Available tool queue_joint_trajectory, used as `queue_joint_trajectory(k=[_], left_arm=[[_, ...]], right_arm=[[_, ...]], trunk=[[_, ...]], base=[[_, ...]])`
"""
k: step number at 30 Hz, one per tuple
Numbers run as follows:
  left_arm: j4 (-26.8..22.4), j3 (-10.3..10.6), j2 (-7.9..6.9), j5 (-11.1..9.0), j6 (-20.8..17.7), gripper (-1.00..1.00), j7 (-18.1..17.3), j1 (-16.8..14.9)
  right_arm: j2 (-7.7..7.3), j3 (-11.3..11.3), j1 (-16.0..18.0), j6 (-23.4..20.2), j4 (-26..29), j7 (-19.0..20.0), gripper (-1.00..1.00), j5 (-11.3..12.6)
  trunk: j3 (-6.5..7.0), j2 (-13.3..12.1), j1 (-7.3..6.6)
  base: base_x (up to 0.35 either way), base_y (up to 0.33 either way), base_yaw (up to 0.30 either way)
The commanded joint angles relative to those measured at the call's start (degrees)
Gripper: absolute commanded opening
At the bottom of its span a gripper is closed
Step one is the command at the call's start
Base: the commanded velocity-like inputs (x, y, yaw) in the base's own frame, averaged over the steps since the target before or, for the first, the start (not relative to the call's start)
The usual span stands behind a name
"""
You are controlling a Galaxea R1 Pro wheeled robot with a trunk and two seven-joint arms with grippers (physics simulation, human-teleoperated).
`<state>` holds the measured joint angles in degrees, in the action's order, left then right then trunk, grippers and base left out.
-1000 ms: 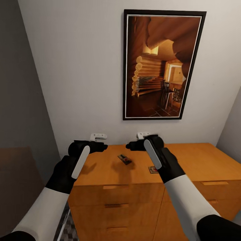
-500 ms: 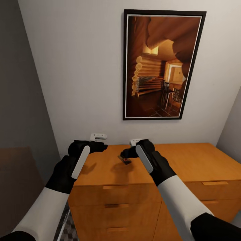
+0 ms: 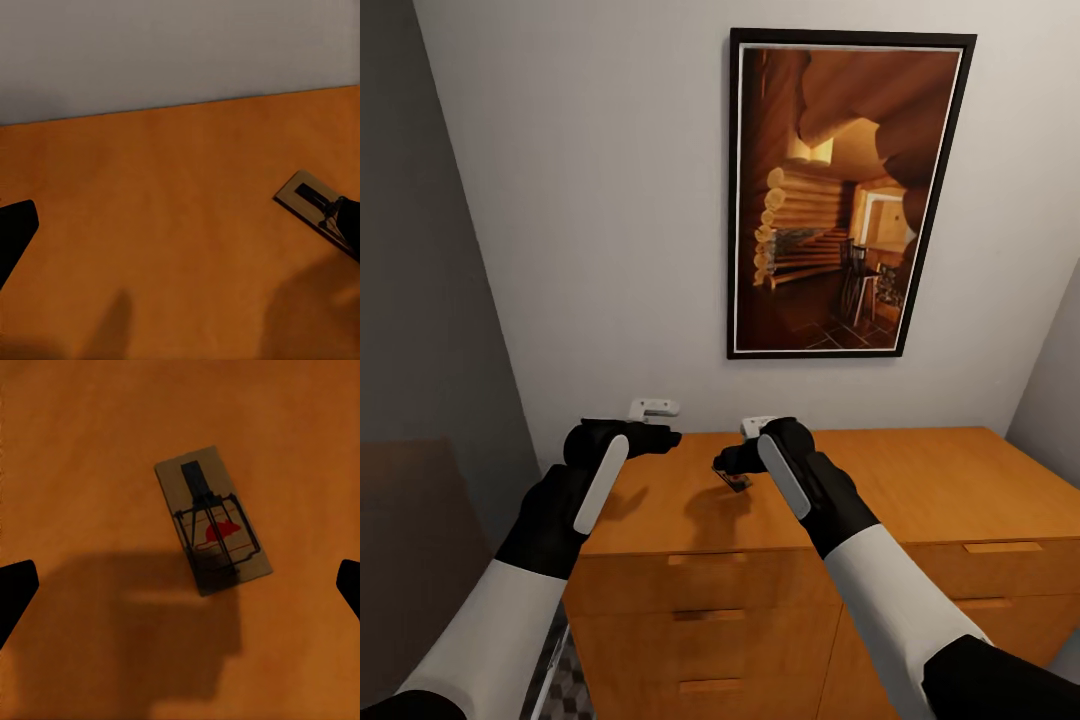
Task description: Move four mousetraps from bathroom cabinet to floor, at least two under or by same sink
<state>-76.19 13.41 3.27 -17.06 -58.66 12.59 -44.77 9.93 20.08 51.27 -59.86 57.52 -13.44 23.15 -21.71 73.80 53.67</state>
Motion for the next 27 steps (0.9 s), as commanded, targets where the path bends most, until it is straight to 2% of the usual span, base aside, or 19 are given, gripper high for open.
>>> queue_joint_trajectory(k=[1, 10, 18, 27], left_arm=[[-0.1, 0.0, 0.00, -0.6, -0.2, 1.00, 0.6, 0.0], [-0.1, 0.1, 0.01, -0.5, -0.3, 1.00, 0.6, 0.0], [-0.2, 0.1, 0.13, -0.2, -0.2, 1.00, 0.7, 0.0], [-0.3, 0.0, 0.15, -0.1, 0.0, 1.00, 0.8, 0.0]], right_arm=[[0.01, 0.1, 0.1, -0.1, 0.0, -0.6, 1.00, 0.6], [-0.04, 0.1, 0.1, -0.1, 0.0, -0.6, 1.00, 0.6], [-0.14, 0.1, 0.1, -0.1, 0.0, -0.6, 1.00, 0.6], [-0.55, 0.0, 0.1, -0.1, 0.0, -0.5, 1.00, 0.6]], trunk=[[-0.07, 0.0, 0.00], [-0.07, 0.0, 0.00], [-0.07, 0.0, 0.00], [-0.07, 0.0, 0.00]], base=[[0.000, 0.000, 0.000], [0.013, 0.000, 0.000], [0.182, 0.000, 0.000], [0.056, 0.000, 0.000]])
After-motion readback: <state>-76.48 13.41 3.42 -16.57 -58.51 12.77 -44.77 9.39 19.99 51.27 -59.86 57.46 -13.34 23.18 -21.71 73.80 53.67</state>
